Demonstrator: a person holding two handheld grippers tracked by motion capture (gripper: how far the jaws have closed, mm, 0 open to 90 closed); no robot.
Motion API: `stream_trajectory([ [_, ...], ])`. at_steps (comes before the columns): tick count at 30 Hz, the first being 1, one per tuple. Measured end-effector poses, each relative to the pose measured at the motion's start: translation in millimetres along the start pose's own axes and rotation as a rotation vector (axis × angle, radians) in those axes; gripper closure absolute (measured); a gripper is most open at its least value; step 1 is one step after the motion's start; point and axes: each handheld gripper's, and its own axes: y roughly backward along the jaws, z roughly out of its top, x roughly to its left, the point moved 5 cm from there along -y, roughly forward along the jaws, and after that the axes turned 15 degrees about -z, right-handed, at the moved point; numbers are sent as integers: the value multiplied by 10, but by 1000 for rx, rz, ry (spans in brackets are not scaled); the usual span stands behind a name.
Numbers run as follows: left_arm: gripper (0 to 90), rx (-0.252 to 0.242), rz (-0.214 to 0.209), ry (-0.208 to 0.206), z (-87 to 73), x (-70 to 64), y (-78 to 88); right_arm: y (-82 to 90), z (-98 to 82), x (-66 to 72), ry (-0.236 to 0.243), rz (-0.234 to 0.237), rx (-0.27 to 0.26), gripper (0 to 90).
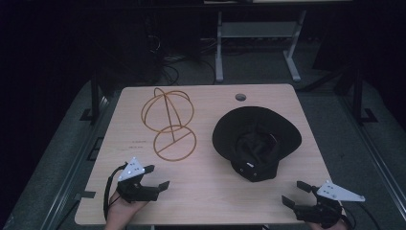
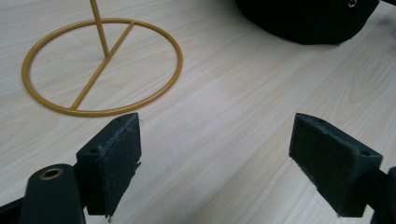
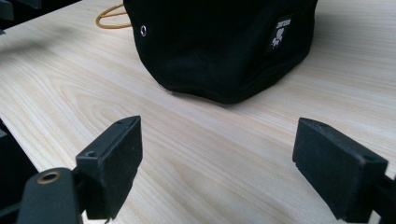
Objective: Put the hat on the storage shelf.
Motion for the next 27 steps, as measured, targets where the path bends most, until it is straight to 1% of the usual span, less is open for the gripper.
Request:
stream_trajectory([
  [7, 164, 11, -8, -9, 0, -17, -31, 12, 1, -20, -10, 4, -7, 154],
  [12, 163, -6, -29, -12, 29, -66, -15, 6, 3, -20, -12, 3, -5, 154],
  [14, 162, -2, -38, -30, 50, -112, -21, 5, 1, -24, -13, -2, -2, 149],
  [16, 161, -7, -63, -34, 80, -157, -29, 18, 3, -22, -17, -4, -3, 149],
  [17, 160, -6, -62, -37, 101, -183, -33, 25, 5, -21, -13, -4, -5, 149],
  [19, 161, -14, -83, -45, 151, -237, -50, 33, -5, -30, -14, -6, -3, 148],
  [22, 161, 0, -117, -80, 249, -338, -113, 42, -21, -52, -26, -6, -6, 148],
  [25, 161, 12, -143, -113, 337, -408, -181, 42, -19, -62, -29, -5, -8, 146],
  [27, 161, 17, -156, -126, 381, -440, -214, 37, -26, -67, -29, -6, -3, 146],
])
